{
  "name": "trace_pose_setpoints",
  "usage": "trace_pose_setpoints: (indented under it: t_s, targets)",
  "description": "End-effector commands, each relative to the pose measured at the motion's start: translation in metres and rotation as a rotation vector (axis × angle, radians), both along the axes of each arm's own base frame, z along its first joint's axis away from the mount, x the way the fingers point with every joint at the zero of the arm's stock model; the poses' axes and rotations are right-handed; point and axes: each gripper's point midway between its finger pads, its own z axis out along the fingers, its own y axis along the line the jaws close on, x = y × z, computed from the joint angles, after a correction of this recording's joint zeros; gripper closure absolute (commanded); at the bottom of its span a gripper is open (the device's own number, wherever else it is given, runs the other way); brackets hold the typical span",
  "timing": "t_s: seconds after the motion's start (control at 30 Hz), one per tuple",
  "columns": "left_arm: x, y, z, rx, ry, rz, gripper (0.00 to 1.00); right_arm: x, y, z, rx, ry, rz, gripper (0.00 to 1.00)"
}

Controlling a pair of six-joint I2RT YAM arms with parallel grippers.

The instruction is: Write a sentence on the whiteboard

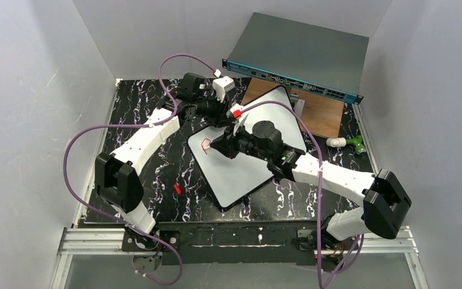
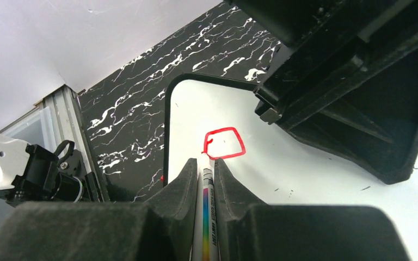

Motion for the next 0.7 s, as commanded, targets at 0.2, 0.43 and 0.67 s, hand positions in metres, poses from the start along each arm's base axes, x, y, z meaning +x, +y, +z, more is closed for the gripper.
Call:
trace_pose_setpoints:
  t_s: [0.2,0.43,0.67]
  targets:
    - [-0.027,0.017,-0.045,0.181,0.088,-0.044,1.00,0.018,-0.007,-0.011,-0.046,-0.015,-0.102,0.99]
    - [-0.027,0.017,-0.044,0.179,0.084,-0.043,1.00,0.023,-0.025,-0.026,-0.090,-0.008,-0.181,0.99]
    - [-0.029,0.018,-0.043,0.179,0.082,-0.044,1.00,0.026,-0.037,-0.033,-0.122,0.000,-0.234,0.99]
